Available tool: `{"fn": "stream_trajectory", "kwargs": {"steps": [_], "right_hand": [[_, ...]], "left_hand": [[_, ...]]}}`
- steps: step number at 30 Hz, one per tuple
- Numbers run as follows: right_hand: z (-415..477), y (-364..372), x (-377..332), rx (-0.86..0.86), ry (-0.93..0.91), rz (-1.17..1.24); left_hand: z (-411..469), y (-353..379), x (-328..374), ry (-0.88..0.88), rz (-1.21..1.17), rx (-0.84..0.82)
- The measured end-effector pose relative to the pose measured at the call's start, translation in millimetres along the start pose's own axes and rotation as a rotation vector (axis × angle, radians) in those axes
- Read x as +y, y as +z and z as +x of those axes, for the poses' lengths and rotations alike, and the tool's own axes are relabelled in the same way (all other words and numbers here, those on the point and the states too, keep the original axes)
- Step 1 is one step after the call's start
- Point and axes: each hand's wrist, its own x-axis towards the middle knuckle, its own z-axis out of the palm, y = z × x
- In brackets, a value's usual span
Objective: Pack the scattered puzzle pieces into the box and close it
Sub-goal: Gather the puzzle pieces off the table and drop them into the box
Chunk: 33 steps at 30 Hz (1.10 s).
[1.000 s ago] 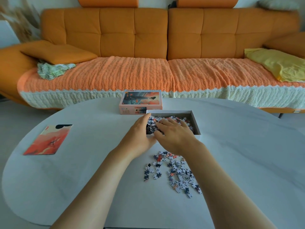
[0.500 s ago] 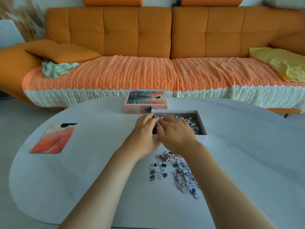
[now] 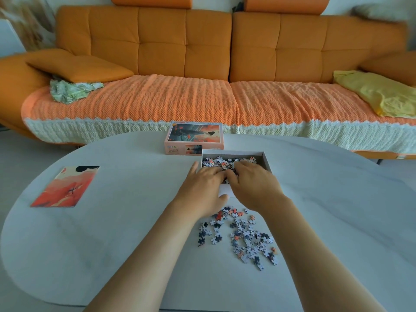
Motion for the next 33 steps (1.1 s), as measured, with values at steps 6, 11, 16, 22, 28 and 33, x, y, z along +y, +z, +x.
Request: {"fn": "stream_trajectory", "kwargs": {"steps": [6, 11, 16, 22, 28, 33], "right_hand": [[-2, 6, 13, -0.086, -0.051, -0.085], [-16, -7, 20, 0.136, -0.204, 0.007], [-35, -20, 17, 0.227, -0.366, 0.158], [-70, -10, 28, -0.158, -0.264, 0.039], [-87, -20, 31, -0.232, -0.22, 0.184], [-101, -42, 49, -0.285, -0.081, 0.273]], "left_hand": [[-2, -3, -3, 0.011, -0.04, -0.043], [-9, -5, -1, 0.093, -0.166, 0.237], [-26, -8, 8, 0.163, -0.201, 0.328], [-55, 2, 21, 0.141, -0.205, 0.036], [-72, 12, 56, 0.045, -0.129, -0.213], [-76, 19, 73, 0.039, -0.153, -0.186]]}}
